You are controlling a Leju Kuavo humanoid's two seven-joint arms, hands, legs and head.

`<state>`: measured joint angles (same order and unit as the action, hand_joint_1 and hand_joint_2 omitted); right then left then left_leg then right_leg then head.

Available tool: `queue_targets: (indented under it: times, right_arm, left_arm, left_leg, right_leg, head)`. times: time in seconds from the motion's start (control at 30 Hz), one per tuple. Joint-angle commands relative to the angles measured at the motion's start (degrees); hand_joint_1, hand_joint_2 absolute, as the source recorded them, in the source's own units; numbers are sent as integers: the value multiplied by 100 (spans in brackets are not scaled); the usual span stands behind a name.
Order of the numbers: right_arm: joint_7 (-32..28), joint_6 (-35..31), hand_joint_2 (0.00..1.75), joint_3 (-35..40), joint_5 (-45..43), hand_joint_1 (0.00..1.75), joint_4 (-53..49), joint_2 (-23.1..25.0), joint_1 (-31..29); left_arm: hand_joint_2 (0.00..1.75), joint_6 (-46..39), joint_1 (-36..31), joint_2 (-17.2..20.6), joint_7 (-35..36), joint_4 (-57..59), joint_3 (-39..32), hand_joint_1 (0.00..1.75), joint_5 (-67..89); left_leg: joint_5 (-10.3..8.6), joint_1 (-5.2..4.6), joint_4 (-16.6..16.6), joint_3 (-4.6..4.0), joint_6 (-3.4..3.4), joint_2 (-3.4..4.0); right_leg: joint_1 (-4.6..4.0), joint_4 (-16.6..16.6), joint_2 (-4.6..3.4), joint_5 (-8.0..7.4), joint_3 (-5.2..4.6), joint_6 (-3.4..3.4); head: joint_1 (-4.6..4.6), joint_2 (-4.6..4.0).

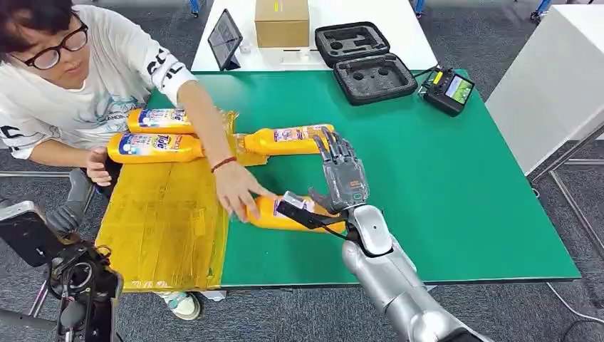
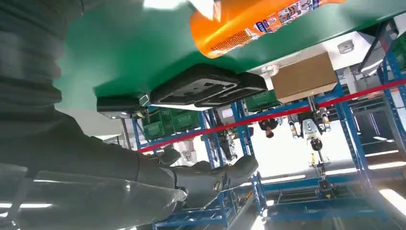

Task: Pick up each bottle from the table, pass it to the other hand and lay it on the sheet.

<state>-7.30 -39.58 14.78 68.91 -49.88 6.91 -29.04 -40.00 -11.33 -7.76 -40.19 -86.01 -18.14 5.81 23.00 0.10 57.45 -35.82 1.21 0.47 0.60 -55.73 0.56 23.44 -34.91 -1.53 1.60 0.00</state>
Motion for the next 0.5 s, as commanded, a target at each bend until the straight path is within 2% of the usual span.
queue_targets:
  times: [0.03,0.33,0.43,0.47,0.5]
  right_arm:
    - [-85,-24,175,-147,-61,0,168,88,-148]
    - [-231,231,175,-22,-324,0,72,133,21]
    - [-295,594,175,-20,-547,0,149,171,8]
    - [-391,855,175,-50,-792,0,173,227,3]
    - [-497,1384,175,-76,-1170,0,142,233,29]
  left_arm:
    - [175,0,-39,15,19,400,64,0,-126]
    - [175,0,117,77,19,391,114,0,-476]
    - [175,0,125,91,19,408,112,0,-477]
    - [175,13,130,110,19,431,106,0,-507]
    - [175,1,160,128,19,438,114,0,-510]
  left_leg:
    - [4,0,-5,17,-5,-6]
    - [7,3,-5,20,-6,-4]
    - [5,3,-4,14,-5,-1]
    - [12,5,-5,31,-8,-1]
    - [7,2,-4,19,-6,-4]
  right_leg:
    - [1,2,1,6,16,4]
    - [-2,4,-1,8,20,5]
    - [-2,4,-3,4,14,5]
    - [-4,5,-6,11,30,7]
    - [-2,3,-2,7,19,5]
  head:
    - [0,0]
    - [0,0]
    - [2,0]
    - [0,0]
    - [0,0]
